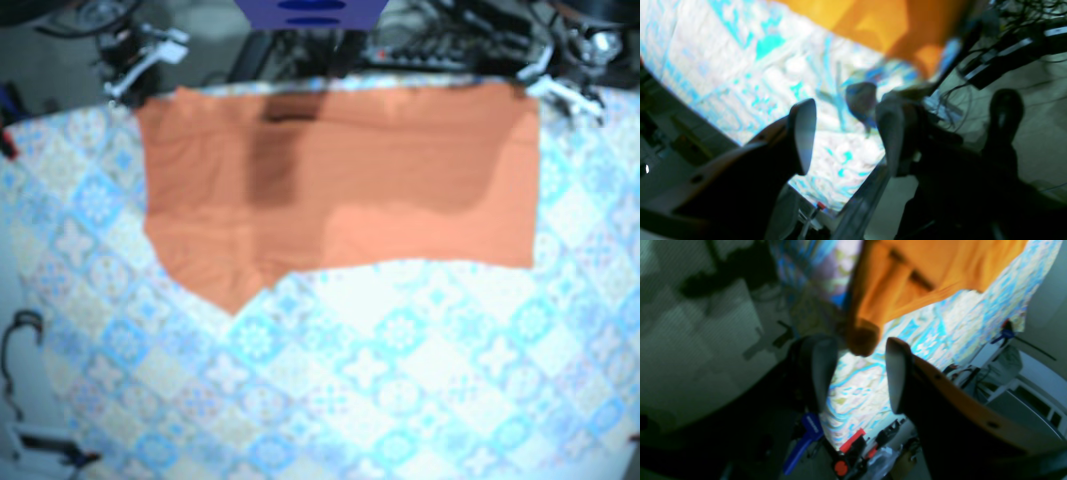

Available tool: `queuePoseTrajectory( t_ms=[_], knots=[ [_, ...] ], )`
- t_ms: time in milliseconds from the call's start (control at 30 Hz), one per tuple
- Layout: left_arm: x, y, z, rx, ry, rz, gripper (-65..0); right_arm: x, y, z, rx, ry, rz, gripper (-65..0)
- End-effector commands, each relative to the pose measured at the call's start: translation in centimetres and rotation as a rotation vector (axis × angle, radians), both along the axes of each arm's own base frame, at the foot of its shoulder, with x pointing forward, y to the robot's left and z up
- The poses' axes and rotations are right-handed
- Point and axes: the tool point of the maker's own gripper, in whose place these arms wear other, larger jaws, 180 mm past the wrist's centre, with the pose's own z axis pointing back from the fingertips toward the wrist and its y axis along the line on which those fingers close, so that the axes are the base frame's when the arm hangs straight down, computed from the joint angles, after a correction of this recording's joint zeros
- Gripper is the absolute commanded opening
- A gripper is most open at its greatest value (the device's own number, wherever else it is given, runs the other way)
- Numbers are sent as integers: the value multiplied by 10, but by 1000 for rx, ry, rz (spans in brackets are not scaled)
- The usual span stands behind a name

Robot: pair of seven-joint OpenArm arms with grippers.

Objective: Fold the T-shirt properly
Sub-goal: 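Open both grippers, release the shoulder edge and raise them outward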

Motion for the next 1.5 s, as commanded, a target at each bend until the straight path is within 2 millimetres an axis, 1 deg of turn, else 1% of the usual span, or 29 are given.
queuePoseTrajectory(
  t_ms=[0,67,133,167,233,300,333,367,400,467,500,533,567,600,633,667,733,800,867,967,1033,1067,1133,1200,1267,1333,1433,1467],
  knots=[
    [7,9,9,25,-24,-9,-327,6,-5,8,-10,-38,2,-374],
    [14,15,18,36,-53,3,-327,12,-13,16,-22,-89,-14,-375],
    [14,28,29,61,-71,22,-327,14,-25,24,-42,-124,-35,-375],
    [18,32,35,57,-92,35,-327,17,-34,30,-56,-141,-46,-375],
    [29,38,55,6,-167,81,-327,26,-62,45,-92,-187,-109,-375],
    [38,52,85,-24,-253,142,-327,45,-97,75,-93,-288,-220,-375],
    [42,59,101,-30,-294,166,-327,57,-113,94,-78,-352,-268,-375],
    [49,67,122,-31,-350,191,-327,72,-133,120,-62,-429,-309,-375],
    [56,73,140,-32,-401,208,-327,79,-152,142,-58,-490,-344,-375],
    [79,85,188,-40,-514,222,-327,90,-190,187,-33,-599,-423,-378],
    [88,91,212,-49,-571,233,-327,95,-189,207,9,-639,-417,-386],
    [95,94,235,-68,-632,244,-327,108,-180,231,45,-699,-394,-395],
    [106,93,258,-97,-699,242,-327,118,-180,245,68,-737,-409,-401],
    [122,92,281,-129,-763,236,-327,130,-174,255,101,-772,-404,-411],
    [134,91,298,-141,-803,241,-328,142,-166,266,116,-798,-389,-422],
    [144,88,312,-143,-828,244,-328,151,-156,271,125,-804,-368,-430],
    [161,83,336,-121,-851,261,-328,159,-145,263,133,-774,-353,-444],
    [166,85,345,-107,-844,277,-328,165,-132,257,153,-764,-316,-450],
    [170,83,352,-112,-862,269,-327,169,-125,252,169,-753,-301,-449],
    [184,72,352,-159,-876,253,-327,184,-119,264,206,-801,-292,-449],
    [191,68,345,-182,-854,281,-327,199,-116,274,285,-839,-314,-449],
    [197,63,342,-208,-846,297,-327,207,-115,274,334,-828,-344,-449],
    [208,56,343,-262,-850,331,-327,222,-117,282,402,-812,-403,-449],
    [223,42,343,-340,-838,357,-327,239,-117,286,482,-781,-478,-449],
    [235,33,335,-428,-802,415,-327,257,-115,297,549,-764,-530,-449],
    [247,28,334,-501,-789,461,-327,270,-116,303,595,-745,-574,-449],
    [269,22,322,-646,-743,552,-327,295,-120,304,686,-708,-649,-448],
    [276,20,313,-689,-713,585,-327,303,-122,304,716,-696,-671,-448]
  ],
)
